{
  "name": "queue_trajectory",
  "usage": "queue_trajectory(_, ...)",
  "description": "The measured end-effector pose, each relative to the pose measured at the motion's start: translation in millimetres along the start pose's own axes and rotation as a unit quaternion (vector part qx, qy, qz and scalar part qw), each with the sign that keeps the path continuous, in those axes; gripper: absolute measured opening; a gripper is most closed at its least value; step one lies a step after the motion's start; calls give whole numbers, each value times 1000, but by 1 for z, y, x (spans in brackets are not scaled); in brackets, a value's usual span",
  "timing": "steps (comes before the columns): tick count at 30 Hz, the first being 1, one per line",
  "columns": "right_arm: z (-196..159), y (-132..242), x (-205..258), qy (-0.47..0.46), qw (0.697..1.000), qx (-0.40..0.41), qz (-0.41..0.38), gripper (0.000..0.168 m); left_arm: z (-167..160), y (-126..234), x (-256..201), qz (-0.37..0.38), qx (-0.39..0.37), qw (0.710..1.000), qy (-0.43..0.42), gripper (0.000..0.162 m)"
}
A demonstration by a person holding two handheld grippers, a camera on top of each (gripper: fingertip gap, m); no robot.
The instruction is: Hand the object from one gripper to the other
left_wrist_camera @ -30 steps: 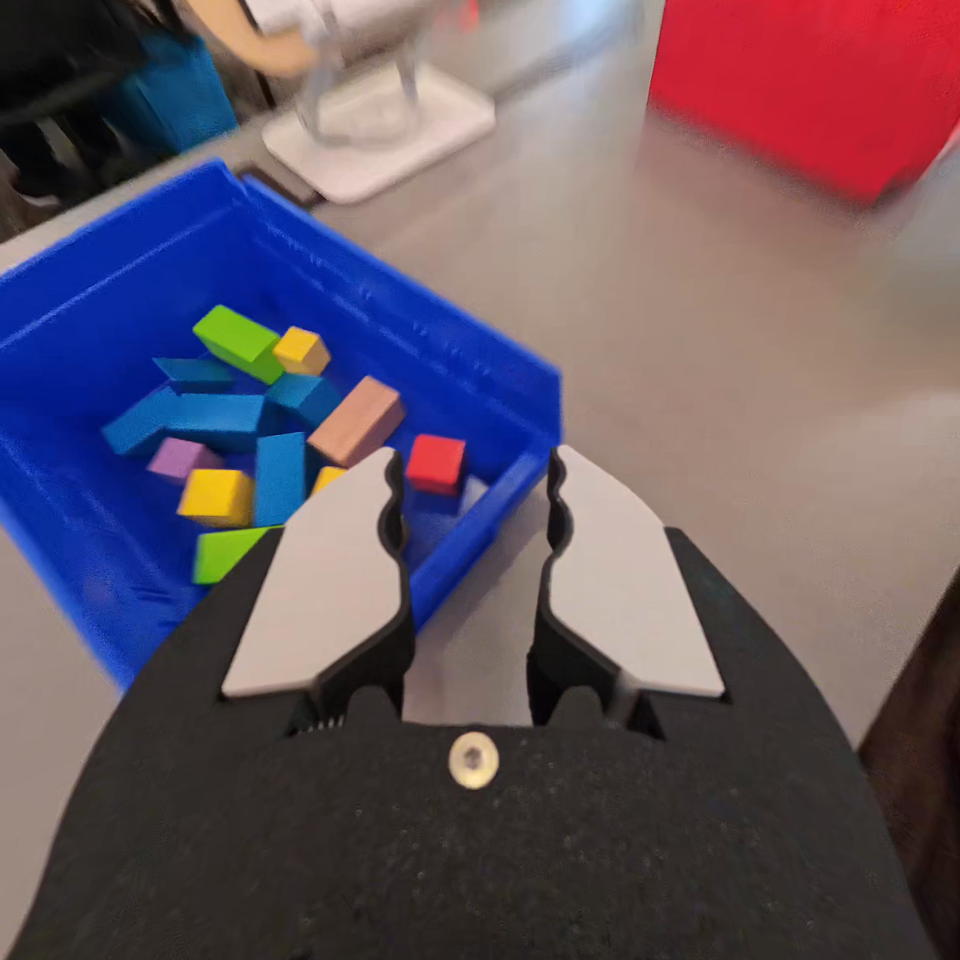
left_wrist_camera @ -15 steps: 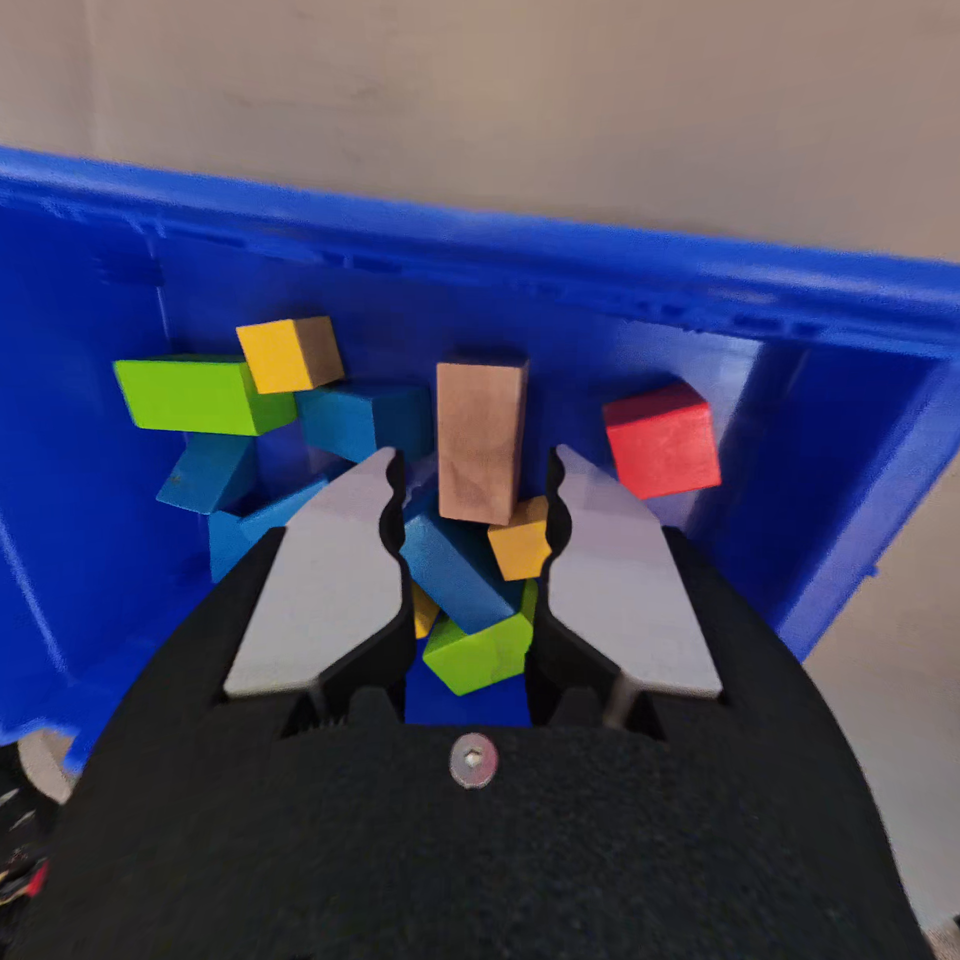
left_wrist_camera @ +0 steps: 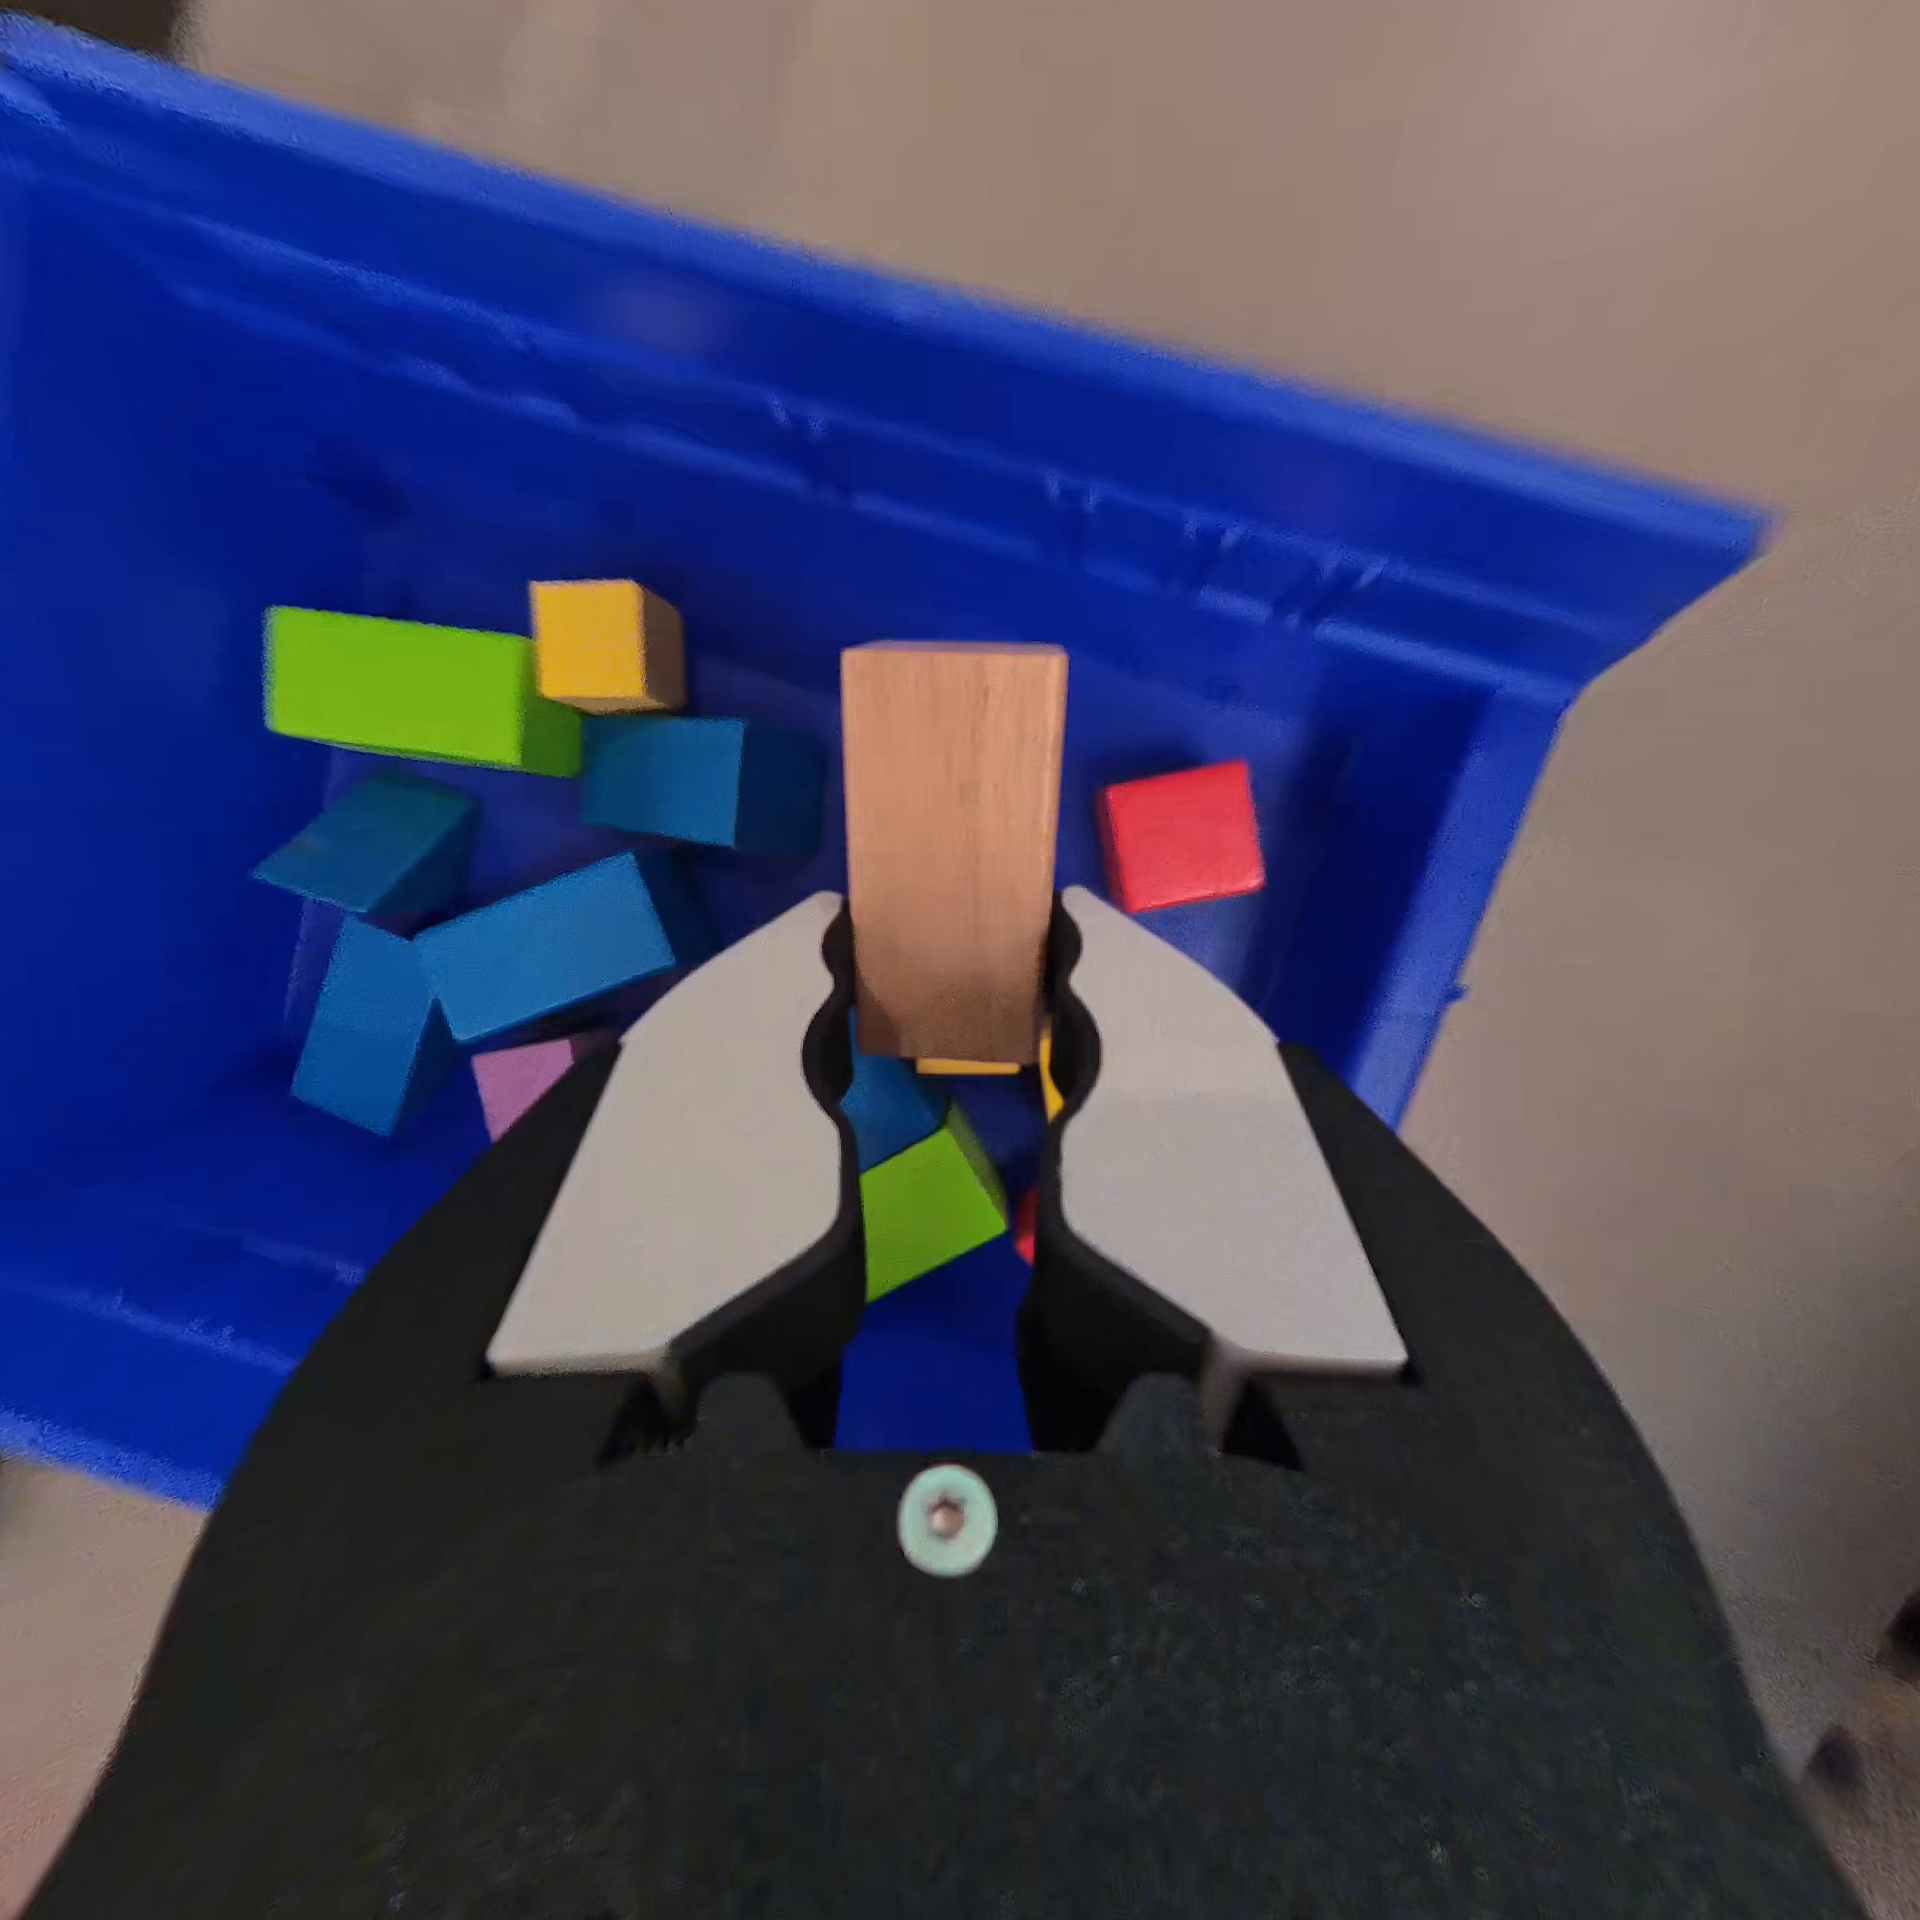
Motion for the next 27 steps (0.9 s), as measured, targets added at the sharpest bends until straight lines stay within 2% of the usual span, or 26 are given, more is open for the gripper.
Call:
queue_trajectory(2,9,-6,14,19,999,8,37,53,18,23,-7,-3,-90,995,42,34)
queue_trajectory(5,24,-22,51,56,991,25,119,54,53,44,-30,-53,-219,971,76,34)
queue_trajectory(7,30,-36,85,89,975,56,196,53,78,46,-51,-93,-260,959,67,34)
queue_trajectory(10,38,-57,134,152,938,101,294,53,102,21,-73,-70,-198,978,-10,34)
queue_trajectory(12,41,-74,159,193,916,124,329,54,122,2,-88,-55,-148,985,-70,34)
queue_trajectory(17,27,-118,204,251,875,154,383,54,177,-35,-132,-76,-83,978,-176,34)
queue_trajectory(21,6,-139,209,270,865,183,382,55,208,-53,-155,-103,-76,971,-204,34)
queue_trajectory(24,3,-141,199,281,869,176,367,32,219,-61,-167,-127,-87,968,-201,34)
queue_trajectory(27,4,-130,192,278,868,174,372,32,226,-64,-179,-143,-112,964,-193,34)
Point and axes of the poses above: each gripper's, where its closed fingertips meet, y back along the fingers, z out of its top, x = y × z across the jaws, the point moved 1 cm from there along y, back along the fingers
